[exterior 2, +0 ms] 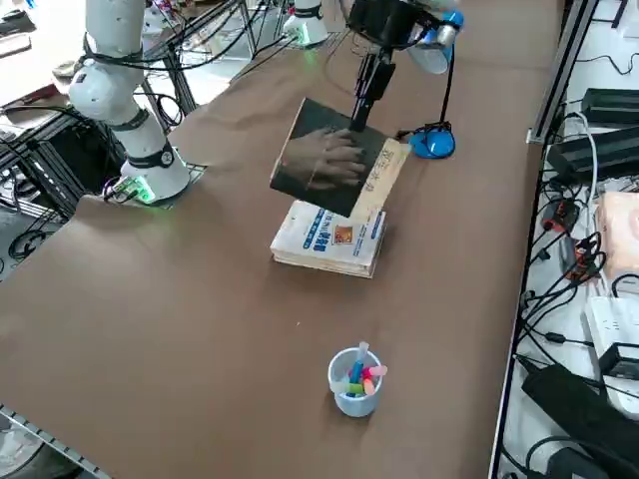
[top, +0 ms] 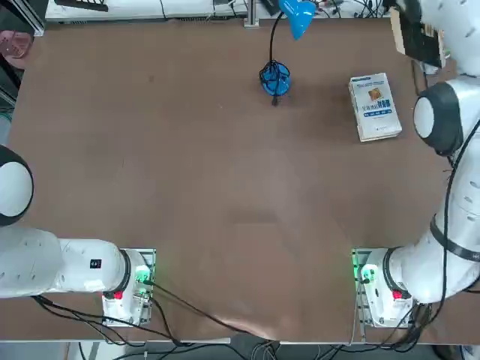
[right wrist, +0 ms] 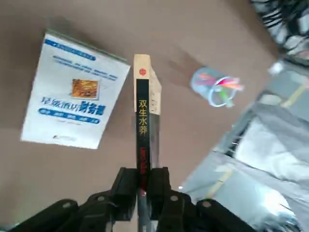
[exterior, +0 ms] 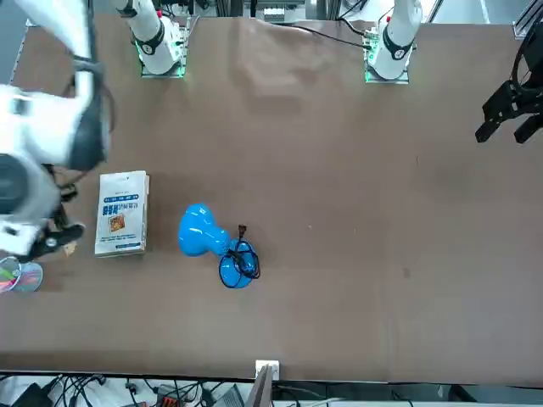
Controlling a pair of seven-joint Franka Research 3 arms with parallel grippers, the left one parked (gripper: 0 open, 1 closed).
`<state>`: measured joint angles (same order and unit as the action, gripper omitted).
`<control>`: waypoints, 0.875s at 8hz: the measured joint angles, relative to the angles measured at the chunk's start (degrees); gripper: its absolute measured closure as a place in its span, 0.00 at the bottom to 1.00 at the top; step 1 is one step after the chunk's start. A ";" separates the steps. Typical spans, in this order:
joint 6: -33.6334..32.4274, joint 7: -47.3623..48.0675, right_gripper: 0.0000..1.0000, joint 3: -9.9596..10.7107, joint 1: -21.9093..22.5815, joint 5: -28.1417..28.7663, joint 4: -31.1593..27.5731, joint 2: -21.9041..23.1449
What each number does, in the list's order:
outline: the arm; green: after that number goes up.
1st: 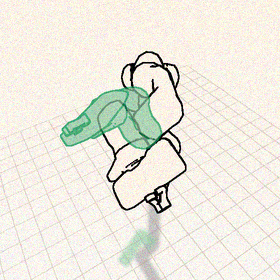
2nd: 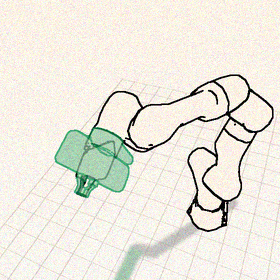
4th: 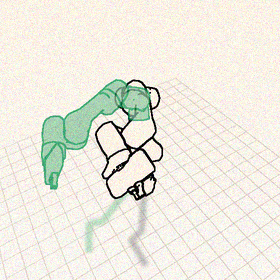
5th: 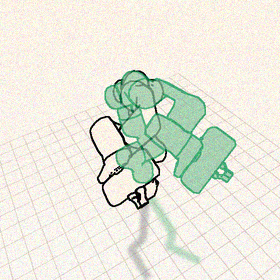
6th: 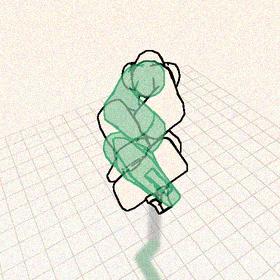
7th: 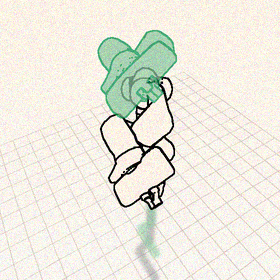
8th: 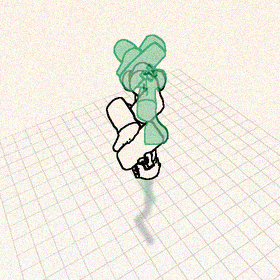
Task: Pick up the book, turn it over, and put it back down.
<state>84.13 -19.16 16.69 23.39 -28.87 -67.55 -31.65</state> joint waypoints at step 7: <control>12.91 54.06 0.90 -0.05 16.20 -32.37 -34.73 3.04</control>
<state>97.04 34.90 16.65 39.59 -61.25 -102.27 -28.60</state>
